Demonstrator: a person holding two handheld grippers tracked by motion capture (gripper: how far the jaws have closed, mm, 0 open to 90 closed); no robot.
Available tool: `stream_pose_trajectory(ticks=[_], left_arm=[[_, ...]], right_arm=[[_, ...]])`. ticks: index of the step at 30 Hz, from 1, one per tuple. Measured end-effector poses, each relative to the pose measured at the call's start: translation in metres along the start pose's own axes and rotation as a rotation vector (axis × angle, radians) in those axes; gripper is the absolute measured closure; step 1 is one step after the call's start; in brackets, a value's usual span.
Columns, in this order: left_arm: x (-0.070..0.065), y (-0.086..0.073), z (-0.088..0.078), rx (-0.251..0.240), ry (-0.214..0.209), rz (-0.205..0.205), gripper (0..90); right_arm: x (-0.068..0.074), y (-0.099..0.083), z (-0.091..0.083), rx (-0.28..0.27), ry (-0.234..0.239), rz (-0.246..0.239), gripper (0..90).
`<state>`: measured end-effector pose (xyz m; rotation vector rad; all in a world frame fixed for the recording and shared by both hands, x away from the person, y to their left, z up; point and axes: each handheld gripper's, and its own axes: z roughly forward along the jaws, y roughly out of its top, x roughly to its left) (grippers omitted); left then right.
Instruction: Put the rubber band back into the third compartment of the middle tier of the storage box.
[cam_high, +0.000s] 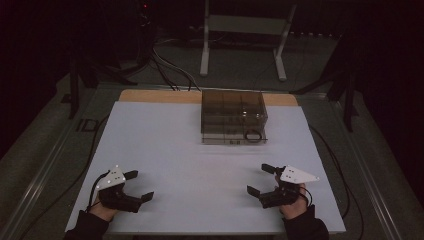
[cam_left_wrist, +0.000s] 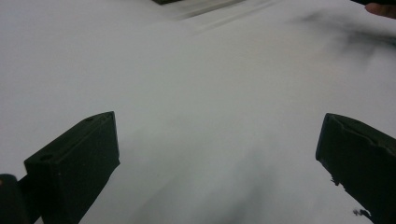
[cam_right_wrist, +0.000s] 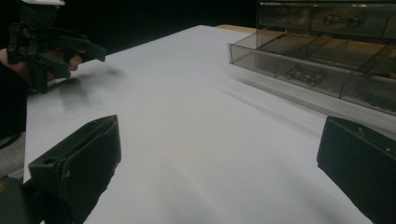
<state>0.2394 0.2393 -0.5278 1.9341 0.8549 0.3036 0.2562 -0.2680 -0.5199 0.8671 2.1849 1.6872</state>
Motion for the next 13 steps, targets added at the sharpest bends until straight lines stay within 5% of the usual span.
stream_pose_trajectory(ticks=[13], left_arm=[[0.0023, -0.0010, -0.0012, -0.025, 0.025, -0.007, 0.3]], right_arm=[[-0.0037, -0.0010, 0.0013, 0.009, -0.005, 0.006, 0.0]])
